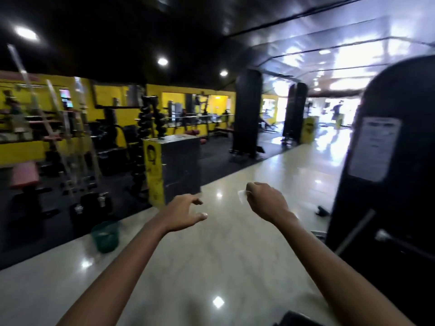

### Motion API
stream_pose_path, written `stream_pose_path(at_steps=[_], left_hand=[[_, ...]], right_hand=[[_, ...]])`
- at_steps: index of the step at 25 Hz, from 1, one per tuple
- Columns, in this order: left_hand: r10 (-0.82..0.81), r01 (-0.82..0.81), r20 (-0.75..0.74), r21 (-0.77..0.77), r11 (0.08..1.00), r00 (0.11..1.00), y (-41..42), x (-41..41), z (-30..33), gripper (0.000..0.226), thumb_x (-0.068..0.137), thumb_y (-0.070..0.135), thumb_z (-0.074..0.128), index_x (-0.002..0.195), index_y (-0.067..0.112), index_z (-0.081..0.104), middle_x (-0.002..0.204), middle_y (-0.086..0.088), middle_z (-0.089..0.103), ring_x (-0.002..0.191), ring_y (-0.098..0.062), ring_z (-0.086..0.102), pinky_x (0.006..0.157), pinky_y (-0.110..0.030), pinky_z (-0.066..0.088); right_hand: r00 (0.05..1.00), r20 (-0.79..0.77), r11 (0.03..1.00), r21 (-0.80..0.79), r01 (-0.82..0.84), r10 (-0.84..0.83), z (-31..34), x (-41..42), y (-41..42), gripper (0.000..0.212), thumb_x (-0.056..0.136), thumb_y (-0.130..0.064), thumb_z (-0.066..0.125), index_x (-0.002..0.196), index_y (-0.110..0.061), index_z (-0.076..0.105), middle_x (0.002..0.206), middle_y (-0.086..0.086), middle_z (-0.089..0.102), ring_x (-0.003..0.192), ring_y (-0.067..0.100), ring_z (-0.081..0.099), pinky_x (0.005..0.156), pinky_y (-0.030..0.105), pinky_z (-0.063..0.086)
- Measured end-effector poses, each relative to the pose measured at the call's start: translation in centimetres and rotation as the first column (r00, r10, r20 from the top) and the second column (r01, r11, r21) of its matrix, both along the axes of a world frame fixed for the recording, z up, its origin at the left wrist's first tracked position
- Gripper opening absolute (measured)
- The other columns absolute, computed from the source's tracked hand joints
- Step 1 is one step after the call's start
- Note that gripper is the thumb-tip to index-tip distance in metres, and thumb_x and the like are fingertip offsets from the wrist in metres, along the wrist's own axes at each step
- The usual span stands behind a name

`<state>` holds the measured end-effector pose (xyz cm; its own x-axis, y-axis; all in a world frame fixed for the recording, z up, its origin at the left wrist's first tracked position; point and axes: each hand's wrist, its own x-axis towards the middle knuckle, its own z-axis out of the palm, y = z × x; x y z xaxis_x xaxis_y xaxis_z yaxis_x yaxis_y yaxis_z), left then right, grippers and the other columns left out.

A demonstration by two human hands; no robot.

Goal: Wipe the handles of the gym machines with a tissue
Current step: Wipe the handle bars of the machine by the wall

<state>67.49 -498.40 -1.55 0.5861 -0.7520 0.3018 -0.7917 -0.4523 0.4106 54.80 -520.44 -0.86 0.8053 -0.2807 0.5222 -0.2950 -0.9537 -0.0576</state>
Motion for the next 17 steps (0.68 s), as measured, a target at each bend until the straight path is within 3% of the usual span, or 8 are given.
stream_pose_path(at_steps=[4, 9, 15, 17], left_hand=[[-0.247, 0.247, -0.012, -0.009, 0.969, 0.969, -8.6, -2.8, -1.1, 0.046, 0.082, 0.046, 0.067, 0.121, 0.022, 0.061, 0.125, 0.007, 0.059, 0.117, -0.009, 0.052, 0.094, -0.022, 0.039], [-0.556, 0.556, -0.019, -0.02, 0.831, 0.831, -19.0, -10.4, -1.1, 0.044, 0.085, 0.039, 0.067, 0.123, 0.018, 0.06, 0.126, 0.006, 0.058, 0.117, -0.007, 0.05, 0.089, -0.017, 0.034], [-0.752, 0.752, -0.047, -0.013, 0.659, 0.658, -26.3, -16.7, -2.0, 0.044, 0.081, 0.042, 0.069, 0.116, 0.016, 0.064, 0.119, -0.001, 0.064, 0.104, -0.014, 0.06, 0.09, -0.027, 0.045], [-0.788, 0.789, -0.037, -0.008, 0.615, 0.614, -28.1, -18.4, -2.2, 0.045, 0.082, 0.041, 0.07, 0.118, 0.015, 0.063, 0.117, -0.001, 0.064, 0.106, -0.013, 0.059, 0.087, -0.022, 0.042]], right_hand=[[0.967, -0.021, 0.967, -0.005, 0.253, -0.253, -0.4, -7.7, -4.8, 0.014, 0.091, -0.022, 0.043, 0.091, -0.012, 0.053, 0.095, 0.008, 0.06, 0.088, 0.035, 0.058, 0.062, 0.036, 0.044], [0.828, -0.033, 0.829, -0.013, 0.559, -0.56, 1.6, -18.9, -9.8, 0.014, 0.088, -0.018, 0.044, 0.094, -0.012, 0.055, 0.101, 0.007, 0.062, 0.092, 0.033, 0.06, 0.067, 0.036, 0.046], [0.71, -0.05, 0.711, -0.013, 0.703, -0.702, 1.4, -27.0, -10.5, 0.013, 0.085, -0.017, 0.047, 0.091, -0.01, 0.055, 0.097, 0.008, 0.062, 0.087, 0.032, 0.06, 0.065, 0.038, 0.048], [0.692, -0.048, 0.693, -0.017, 0.72, -0.72, 0.8, -28.7, -10.4, 0.012, 0.086, -0.019, 0.048, 0.09, -0.01, 0.054, 0.095, 0.008, 0.061, 0.088, 0.033, 0.059, 0.06, 0.035, 0.043]])
